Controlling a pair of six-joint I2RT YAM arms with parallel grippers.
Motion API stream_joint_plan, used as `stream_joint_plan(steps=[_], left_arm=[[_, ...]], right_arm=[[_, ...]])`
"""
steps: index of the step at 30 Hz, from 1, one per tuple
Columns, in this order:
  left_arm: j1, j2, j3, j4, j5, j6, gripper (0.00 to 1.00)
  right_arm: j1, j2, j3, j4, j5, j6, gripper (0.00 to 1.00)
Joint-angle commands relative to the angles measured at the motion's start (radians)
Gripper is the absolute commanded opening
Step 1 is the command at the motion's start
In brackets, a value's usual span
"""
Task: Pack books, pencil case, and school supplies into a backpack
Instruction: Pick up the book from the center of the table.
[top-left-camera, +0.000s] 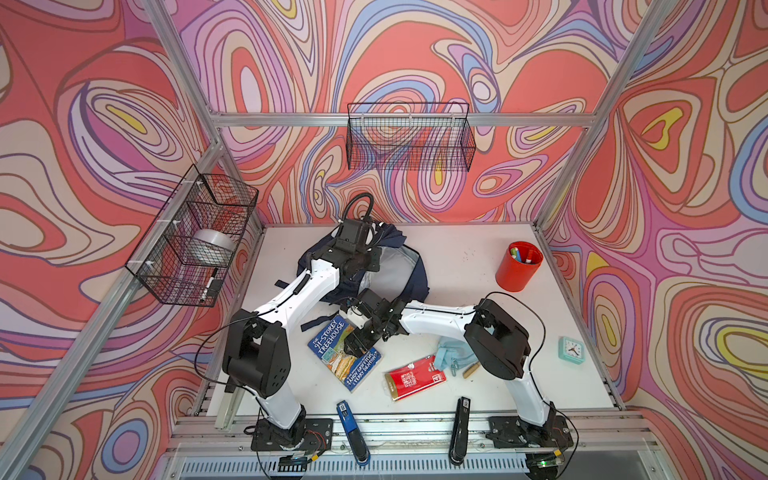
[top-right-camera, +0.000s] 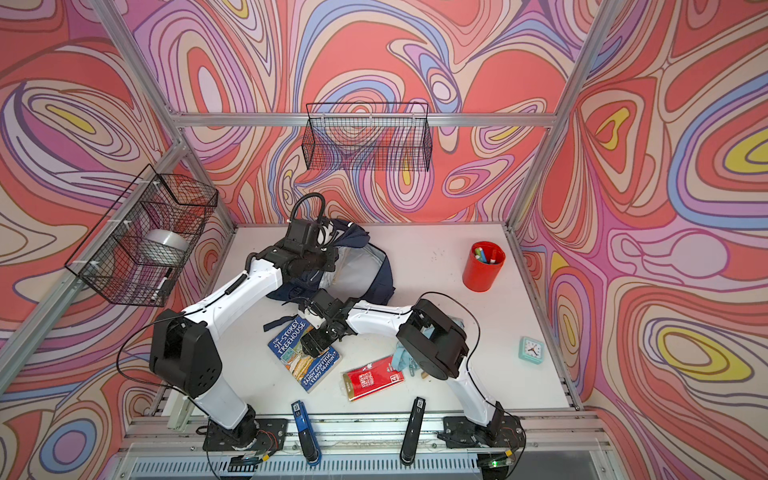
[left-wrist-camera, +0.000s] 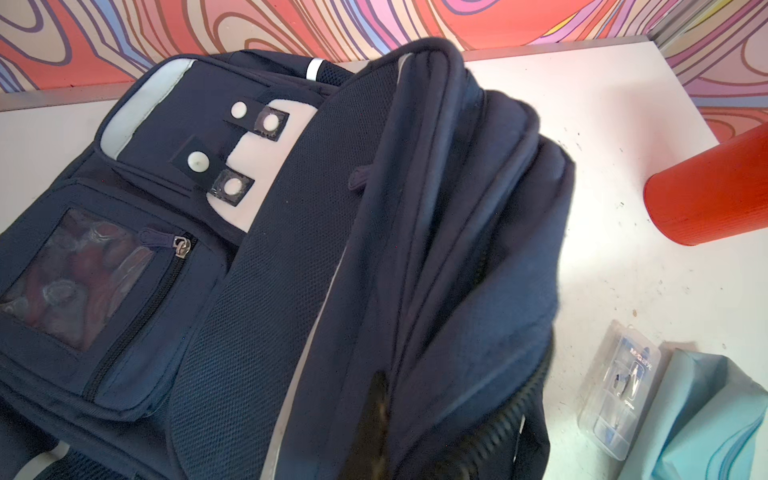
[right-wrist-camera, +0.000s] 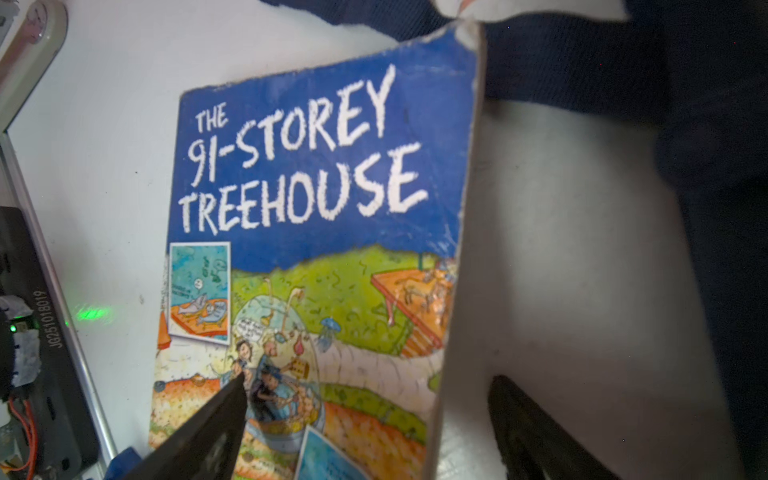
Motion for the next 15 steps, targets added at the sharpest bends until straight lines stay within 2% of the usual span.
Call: stream_joint_plan(steps=[1, 4, 5, 6, 12, 15], left_arm=[[0.012, -0.005, 0.015, 0.044, -0.013, -0.026, 0.00], [0.012, -0.009, 0.012, 0.044, -0.024, -0.026, 0.00], [0.011, -0.011, 0.011, 0.042, -0.025, -0.024, 0.00], [0.012, -0.011, 0.013, 0.042, -0.024, -0.024, 0.00], [0.012, -0.008, 0.019, 0.032, -0.032, -0.021, 0.00], [0.017, -0.008, 0.030, 0.019, -0.021, -0.019, 0.00]], right_arm=[[0.000, 0.066, -0.021, -0.068, 0.006, -0.012, 0.69], [0.000, 0.079, -0.030, -0.072, 0.024, -0.010, 0.30], [-0.001, 0.076, -0.040, -0.061, 0.035, -0.002, 0.06], [-0.001, 0.066, -0.047, -0.049, 0.045, 0.001, 0.00], [-0.004, 0.002, -0.024, 0.011, 0.038, 0.000, 0.00], [-0.002, -0.100, -0.086, 0.133, 0.027, 0.008, 0.00]])
